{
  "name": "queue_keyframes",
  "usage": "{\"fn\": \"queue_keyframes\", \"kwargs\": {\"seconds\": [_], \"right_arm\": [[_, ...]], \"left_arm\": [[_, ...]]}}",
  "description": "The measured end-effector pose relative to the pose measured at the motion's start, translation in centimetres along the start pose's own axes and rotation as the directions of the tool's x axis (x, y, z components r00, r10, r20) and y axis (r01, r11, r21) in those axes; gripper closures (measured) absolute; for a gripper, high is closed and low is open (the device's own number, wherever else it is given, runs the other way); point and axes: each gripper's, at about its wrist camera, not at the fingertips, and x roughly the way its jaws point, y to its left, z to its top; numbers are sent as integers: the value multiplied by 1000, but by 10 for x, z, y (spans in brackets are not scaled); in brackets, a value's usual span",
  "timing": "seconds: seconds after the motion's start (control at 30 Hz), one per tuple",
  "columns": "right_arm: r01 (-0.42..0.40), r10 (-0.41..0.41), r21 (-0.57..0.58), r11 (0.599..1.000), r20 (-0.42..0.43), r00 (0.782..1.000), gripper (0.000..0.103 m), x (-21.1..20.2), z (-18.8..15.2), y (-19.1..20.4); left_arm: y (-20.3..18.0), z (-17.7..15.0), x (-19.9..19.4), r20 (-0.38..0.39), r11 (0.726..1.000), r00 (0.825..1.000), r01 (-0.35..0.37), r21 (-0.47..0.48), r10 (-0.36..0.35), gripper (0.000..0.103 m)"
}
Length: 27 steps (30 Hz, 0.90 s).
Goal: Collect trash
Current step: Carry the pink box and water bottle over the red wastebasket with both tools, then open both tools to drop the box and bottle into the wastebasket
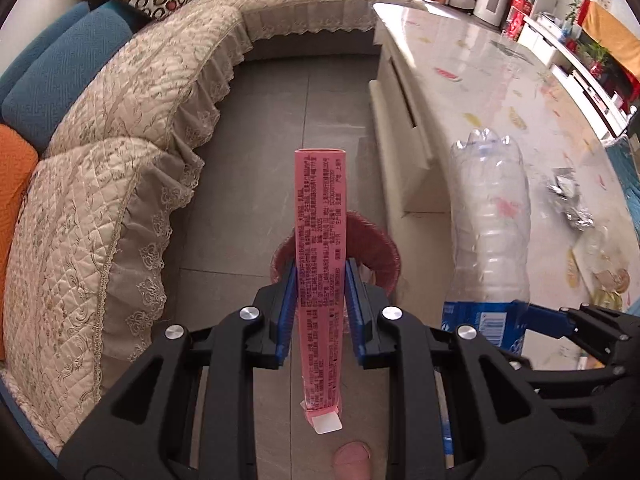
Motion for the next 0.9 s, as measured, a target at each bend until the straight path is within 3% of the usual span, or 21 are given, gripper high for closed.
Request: {"fn": "queue_keyframes", "kwargs": {"seconds": [0.2,0.37,0.63,0.7,0.87,0.9], "right_arm": [[98,-101,-40,994,-81,992,36,62,21,2],[133,-131,-1,991,-162,978,36,129,49,-5],[109,-81,90,990,-273,959,31,209,72,-26],[71,-34,115,991,-295,955,16,221,74,-31],[108,-74,104,989,-282,957,15,215,77,-32],[146,-115,94,985,-276,954,14,209,78,-32]], "left_arm": [[12,3,47,-76,1000,997,14,-3,-14,82],[22,10,89,-142,999,989,48,11,-46,82],[43,18,134,-197,999,979,45,-20,-48,82],[45,19,138,-205,999,978,41,-18,-44,82],[39,17,150,-243,998,969,61,19,-55,82],[37,17,152,-247,997,967,70,19,-63,83]]}}
